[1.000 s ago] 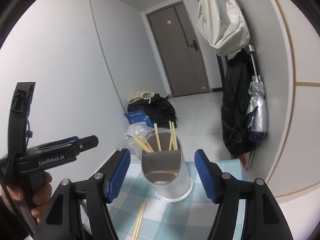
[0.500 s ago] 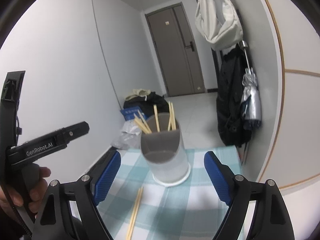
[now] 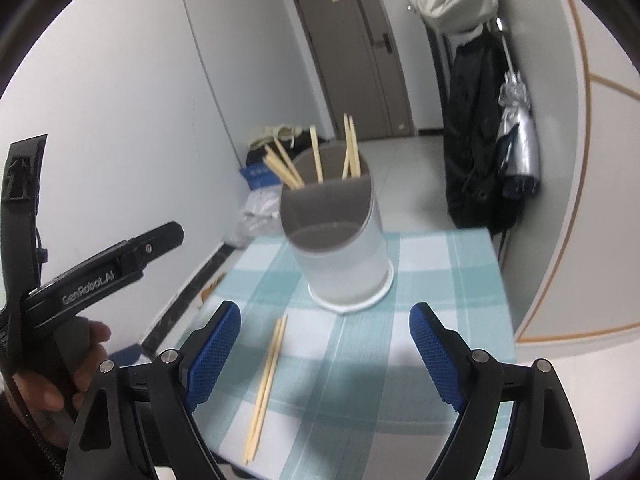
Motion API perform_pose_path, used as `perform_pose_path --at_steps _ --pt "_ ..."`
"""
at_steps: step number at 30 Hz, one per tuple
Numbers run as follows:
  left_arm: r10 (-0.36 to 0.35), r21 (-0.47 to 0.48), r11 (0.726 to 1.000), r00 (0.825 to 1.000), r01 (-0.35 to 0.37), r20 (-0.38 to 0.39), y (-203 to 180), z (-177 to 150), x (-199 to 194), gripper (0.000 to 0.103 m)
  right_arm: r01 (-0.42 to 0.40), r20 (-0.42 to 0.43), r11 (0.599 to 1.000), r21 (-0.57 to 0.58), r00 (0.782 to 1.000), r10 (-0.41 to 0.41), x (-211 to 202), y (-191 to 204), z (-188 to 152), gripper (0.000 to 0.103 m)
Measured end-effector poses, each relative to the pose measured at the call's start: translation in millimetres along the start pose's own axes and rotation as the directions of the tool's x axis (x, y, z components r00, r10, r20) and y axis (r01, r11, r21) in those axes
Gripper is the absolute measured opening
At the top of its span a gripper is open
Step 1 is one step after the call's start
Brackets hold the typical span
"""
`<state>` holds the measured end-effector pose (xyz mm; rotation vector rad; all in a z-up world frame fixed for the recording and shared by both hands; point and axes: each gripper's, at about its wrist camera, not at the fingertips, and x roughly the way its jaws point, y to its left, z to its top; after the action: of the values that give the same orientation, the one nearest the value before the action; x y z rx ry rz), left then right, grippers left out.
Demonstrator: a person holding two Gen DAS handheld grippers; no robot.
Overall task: Organize utensils
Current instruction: 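Lower both grippers to the last chopsticks on the mat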
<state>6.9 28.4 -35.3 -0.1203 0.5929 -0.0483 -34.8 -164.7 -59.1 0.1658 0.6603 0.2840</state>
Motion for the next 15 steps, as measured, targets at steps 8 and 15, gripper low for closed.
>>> perform_pose_path --at_steps 8,15 --pt "0.011 -0.090 0.996 0.997 -0.017 -0.070 40 -2 23 0.094 0.007 -0.157 1.000 -0.027 0.988 -0.011 44 9 -8 0.087" --pt "0.030 -0.131 0.990 0.993 -0.044 -0.110 61 4 34 0.094 0.000 -0.276 0.994 -0.107 0.961 -0.030 91 32 -10 0.087"
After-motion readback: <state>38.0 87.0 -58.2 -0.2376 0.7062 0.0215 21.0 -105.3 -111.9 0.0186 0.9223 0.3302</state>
